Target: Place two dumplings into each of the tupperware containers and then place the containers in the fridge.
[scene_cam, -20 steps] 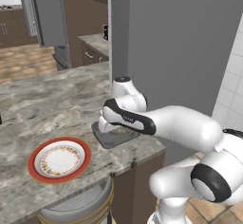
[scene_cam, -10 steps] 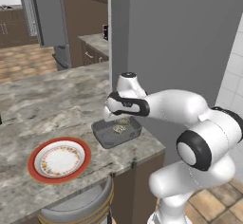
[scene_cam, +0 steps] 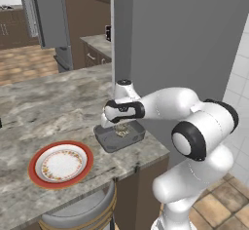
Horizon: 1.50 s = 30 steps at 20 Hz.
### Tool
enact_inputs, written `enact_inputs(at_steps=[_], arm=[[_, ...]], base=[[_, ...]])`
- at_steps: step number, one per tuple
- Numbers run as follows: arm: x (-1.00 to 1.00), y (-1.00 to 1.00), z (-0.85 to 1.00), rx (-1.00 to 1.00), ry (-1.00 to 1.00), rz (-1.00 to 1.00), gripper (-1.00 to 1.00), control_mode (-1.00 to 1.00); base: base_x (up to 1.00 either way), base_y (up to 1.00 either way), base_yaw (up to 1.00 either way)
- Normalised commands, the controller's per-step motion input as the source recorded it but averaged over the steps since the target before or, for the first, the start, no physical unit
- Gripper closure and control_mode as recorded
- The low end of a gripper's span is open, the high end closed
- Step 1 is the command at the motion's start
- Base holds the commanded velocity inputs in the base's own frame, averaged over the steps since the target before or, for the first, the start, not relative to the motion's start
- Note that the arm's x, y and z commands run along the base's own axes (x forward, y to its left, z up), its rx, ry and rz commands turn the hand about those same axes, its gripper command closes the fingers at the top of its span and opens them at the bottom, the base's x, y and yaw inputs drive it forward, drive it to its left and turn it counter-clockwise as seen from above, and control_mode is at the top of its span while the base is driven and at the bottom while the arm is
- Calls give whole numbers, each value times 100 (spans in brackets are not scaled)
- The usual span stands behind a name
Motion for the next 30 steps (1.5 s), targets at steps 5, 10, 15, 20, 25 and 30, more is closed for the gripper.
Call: enact_inputs(at_steps=[5, 10, 15, 20, 25, 30], arm=[[22, 0, -46, 0, -3, 0, 100, -100], [20, 3, -33, -3, -2, 0, 100, -100], [21, 7, -19, -6, 0, 0, 100, -100], [25, 13, -3, -5, 0, 0, -100, -100], [1, 0, 12, 0, 0, -10, -100, -100], [-9, 0, 27, 1, 0, -22, -100, -100]], base=[[0, 0, 0], [0, 0, 0], [0, 0, 0], [0, 0, 0], [0, 0, 0], [0, 0, 0]])
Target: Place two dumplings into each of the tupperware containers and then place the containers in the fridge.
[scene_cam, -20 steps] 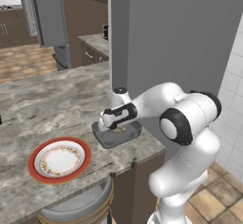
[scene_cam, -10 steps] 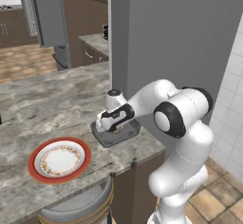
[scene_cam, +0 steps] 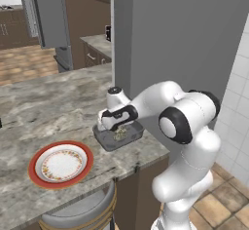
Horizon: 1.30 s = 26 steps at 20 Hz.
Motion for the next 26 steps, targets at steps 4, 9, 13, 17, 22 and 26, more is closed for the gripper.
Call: enact_inputs(at_steps=[4, 9, 13, 17, 22, 26], arm=[[-41, -35, 46, 12, -5, -32, -100, -100], [-36, -70, 43, 18, -11, -46, -100, -100], [-37, -77, 28, 17, -9, -45, -100, -100], [-44, -47, 22, 9, -5, -34, -100, -100], [-47, -25, 5, 5, -6, -15, -100, -100], [-4, 1, 0, 0, 0, -3, -100, -100]], base=[[0, 0, 0], [0, 0, 0], [0, 0, 0], [0, 0, 0], [0, 0, 0], [0, 0, 0]])
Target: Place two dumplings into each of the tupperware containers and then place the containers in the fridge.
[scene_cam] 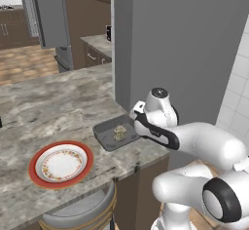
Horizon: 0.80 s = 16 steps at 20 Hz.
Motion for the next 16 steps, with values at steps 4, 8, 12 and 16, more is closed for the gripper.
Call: enact_inputs(at_steps=[4, 8, 12, 16], arm=[[14, 9, 0, 0, 2, 0, -100, -100], [29, 21, 0, 0, 4, 0, -100, -100], [27, 19, -1, -1, 9, -2, -100, -100], [17, 1, -16, -2, 7, -7, -100, -100]], base=[[0, 0, 0], [0, 0, 0], [0, 0, 0], [0, 0, 0]])
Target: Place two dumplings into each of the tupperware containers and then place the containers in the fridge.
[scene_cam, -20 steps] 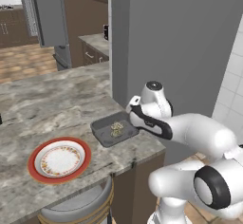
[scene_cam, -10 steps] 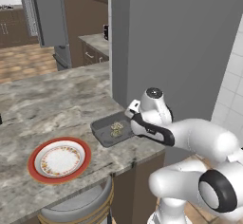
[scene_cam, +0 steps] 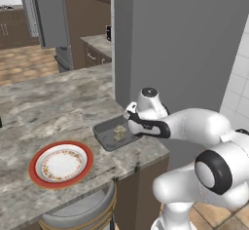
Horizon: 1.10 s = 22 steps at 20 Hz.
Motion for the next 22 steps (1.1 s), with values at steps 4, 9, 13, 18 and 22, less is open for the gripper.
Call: enact_inputs(at_steps=[4, 9, 13, 18, 22], arm=[[5, -1, -30, -1, 6, -12, -100, -100], [4, 0, -32, -1, 4, -9, -100, -100], [28, 0, -14, 0, 5, -4, -100, -100], [22, 0, -26, 0, 9, -1, -100, -100], [7, 0, -38, 0, 5, -1, -100, -100]], base=[[0, 0, 0], [0, 0, 0], [0, 0, 0], [0, 0, 0], [0, 0, 0]])
